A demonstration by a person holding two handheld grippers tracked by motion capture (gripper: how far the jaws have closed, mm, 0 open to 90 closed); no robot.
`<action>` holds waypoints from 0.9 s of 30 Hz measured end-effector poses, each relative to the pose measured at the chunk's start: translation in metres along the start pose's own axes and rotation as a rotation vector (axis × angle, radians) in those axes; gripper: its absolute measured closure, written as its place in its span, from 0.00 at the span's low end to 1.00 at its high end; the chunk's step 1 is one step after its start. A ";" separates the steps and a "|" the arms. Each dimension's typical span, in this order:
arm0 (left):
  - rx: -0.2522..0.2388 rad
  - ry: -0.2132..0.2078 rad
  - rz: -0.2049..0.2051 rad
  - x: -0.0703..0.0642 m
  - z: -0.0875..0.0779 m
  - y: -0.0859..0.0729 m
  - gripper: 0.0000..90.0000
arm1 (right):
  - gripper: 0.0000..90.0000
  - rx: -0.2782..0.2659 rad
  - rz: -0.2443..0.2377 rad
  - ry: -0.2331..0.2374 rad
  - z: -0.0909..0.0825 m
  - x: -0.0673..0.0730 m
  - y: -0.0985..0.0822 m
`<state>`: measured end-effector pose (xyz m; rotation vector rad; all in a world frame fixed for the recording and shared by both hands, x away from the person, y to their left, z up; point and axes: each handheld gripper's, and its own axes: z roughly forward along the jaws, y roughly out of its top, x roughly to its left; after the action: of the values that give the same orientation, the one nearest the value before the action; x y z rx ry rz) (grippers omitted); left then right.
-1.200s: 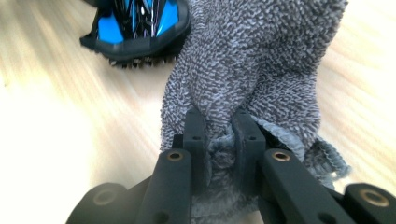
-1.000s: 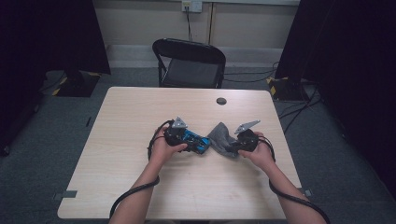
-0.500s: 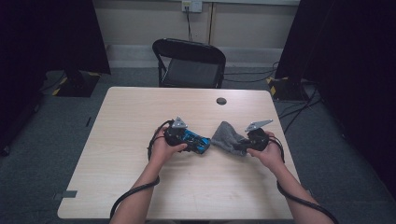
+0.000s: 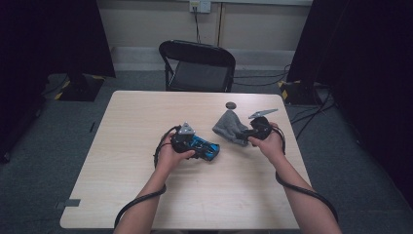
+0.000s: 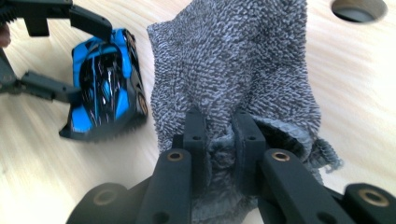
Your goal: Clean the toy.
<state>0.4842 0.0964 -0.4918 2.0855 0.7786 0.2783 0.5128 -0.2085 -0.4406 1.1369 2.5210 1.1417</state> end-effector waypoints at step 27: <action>-0.030 0.001 0.005 0.000 0.000 -0.004 0.16 | 0.87 0.049 -0.008 0.020 0.080 0.024 0.047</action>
<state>0.4826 0.0982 -0.4947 2.0599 0.7658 0.2919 0.5563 -0.1251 -0.4600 1.1311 2.5796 1.1002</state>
